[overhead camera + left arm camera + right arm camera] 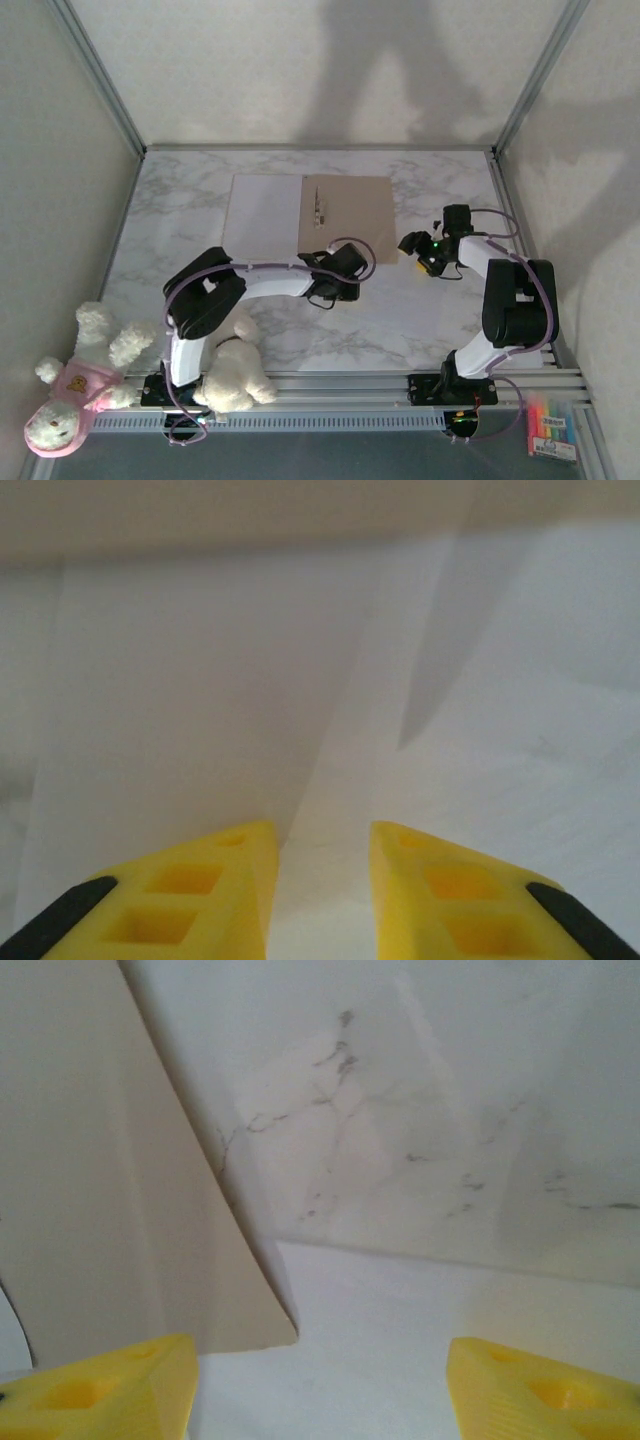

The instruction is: Put the files into the folder

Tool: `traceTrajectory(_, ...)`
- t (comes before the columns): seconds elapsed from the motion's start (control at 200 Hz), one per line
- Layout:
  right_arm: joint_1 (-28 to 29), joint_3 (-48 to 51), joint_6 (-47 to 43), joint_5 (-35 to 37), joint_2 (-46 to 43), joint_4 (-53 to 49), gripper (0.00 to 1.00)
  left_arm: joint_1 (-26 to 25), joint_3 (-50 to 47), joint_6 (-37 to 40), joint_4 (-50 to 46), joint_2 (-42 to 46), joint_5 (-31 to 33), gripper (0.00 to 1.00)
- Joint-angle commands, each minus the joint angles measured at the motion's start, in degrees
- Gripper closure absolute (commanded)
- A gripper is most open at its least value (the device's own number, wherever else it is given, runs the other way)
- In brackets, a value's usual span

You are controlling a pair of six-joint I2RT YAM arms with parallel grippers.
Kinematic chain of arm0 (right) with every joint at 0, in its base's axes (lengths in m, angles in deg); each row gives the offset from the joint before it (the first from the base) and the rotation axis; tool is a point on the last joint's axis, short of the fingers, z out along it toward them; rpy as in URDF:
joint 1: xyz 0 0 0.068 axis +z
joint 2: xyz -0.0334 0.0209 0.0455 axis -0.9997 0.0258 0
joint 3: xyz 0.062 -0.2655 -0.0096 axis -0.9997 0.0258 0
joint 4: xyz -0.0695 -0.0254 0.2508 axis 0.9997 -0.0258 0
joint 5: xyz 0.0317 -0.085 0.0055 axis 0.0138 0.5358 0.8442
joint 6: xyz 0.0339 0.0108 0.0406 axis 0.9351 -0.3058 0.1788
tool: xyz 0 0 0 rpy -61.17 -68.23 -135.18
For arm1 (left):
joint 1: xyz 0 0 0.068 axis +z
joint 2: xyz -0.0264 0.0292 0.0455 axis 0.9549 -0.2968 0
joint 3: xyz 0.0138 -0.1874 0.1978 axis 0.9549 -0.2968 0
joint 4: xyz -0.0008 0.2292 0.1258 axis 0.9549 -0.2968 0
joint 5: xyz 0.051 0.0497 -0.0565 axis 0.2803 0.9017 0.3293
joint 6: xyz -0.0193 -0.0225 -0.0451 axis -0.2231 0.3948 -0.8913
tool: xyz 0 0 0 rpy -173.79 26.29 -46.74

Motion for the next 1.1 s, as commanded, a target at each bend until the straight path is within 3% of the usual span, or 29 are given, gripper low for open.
traceTrajectory(0.0,-1.53,1.85,-0.95,1.34,-2.23,-2.1,0.32,1.96,2.72,3.61,-3.35,-4.53,1.98,0.69)
traceTrajectory(0.376,-5.17,6.72,-1.59,0.82,-6.47,-4.64,0.32,5.91,12.91,9.38,-6.13,-11.02,1.55,0.69)
traceTrajectory(0.566,-5.11,10.85,-0.68,-2.74,-10.6,-5.26,0.33,6.46,18.01,9.81,-6.31,-13.54,-0.59,0.69)
traceTrajectory(0.861,-4.56,16.75,0.29,-6.87,-17.37,-7.82,0.35,6.32,21.54,9.3,-8.24,-11.6,-1.14,0.63)
traceTrajectory(1.096,-0.98,18.21,0.26,-8.0,-21.24,-11.24,0.35,4.9,20.08,7.52,-8.34,-7.18,-1.44,0.55)
